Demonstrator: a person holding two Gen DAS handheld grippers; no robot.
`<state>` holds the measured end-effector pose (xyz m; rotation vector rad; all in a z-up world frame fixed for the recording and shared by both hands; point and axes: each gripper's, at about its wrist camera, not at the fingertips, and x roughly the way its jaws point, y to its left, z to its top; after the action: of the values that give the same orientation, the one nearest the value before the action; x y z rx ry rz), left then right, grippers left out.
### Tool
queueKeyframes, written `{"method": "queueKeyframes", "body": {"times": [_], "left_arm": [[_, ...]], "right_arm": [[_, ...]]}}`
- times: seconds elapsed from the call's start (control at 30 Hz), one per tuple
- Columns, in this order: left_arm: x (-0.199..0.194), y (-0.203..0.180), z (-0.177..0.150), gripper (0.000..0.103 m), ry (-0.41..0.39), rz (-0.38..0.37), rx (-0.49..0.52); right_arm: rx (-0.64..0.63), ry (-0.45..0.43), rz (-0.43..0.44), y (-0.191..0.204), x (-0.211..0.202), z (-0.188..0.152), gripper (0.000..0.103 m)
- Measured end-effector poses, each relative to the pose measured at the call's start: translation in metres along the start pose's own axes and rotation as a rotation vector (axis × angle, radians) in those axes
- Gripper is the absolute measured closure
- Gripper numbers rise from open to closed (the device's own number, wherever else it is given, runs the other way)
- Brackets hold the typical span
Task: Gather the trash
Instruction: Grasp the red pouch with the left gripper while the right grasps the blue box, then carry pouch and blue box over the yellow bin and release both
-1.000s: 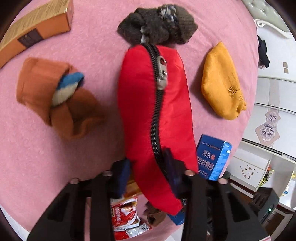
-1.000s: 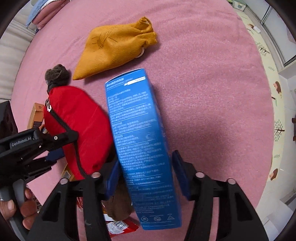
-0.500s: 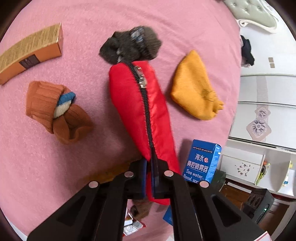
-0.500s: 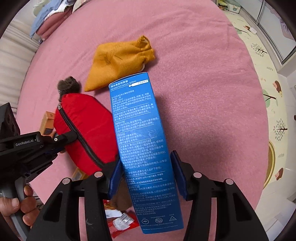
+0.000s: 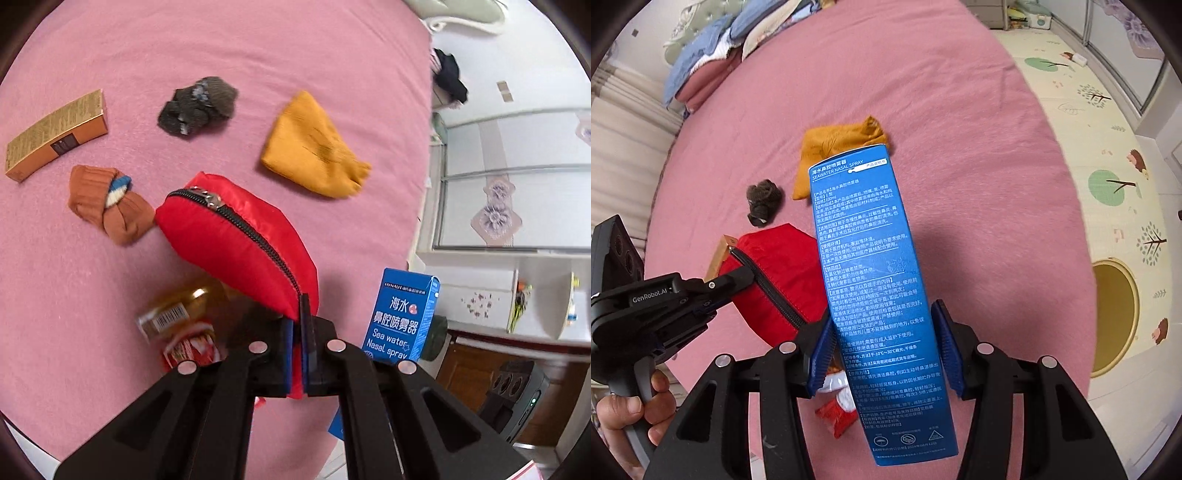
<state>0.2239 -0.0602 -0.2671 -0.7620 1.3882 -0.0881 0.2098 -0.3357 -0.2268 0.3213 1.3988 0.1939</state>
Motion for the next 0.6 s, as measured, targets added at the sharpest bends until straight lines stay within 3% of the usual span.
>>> {"method": "queueKeyframes", "body": {"times": [0.33,0.6], "left_arm": [[-0.007,-0.059,-0.052,0.100,0.048,-0.020,0.147],[0.013,-0.117,-0.102,0.100,0.124,-0.033,0.288]], "right_arm": [[0.090,-0.085,-0.004,-0.048,-0.065,-0.039,0.054],[0.207,-0.135,-0.018,-0.098,-0.096,-0.070,0.054]]}}
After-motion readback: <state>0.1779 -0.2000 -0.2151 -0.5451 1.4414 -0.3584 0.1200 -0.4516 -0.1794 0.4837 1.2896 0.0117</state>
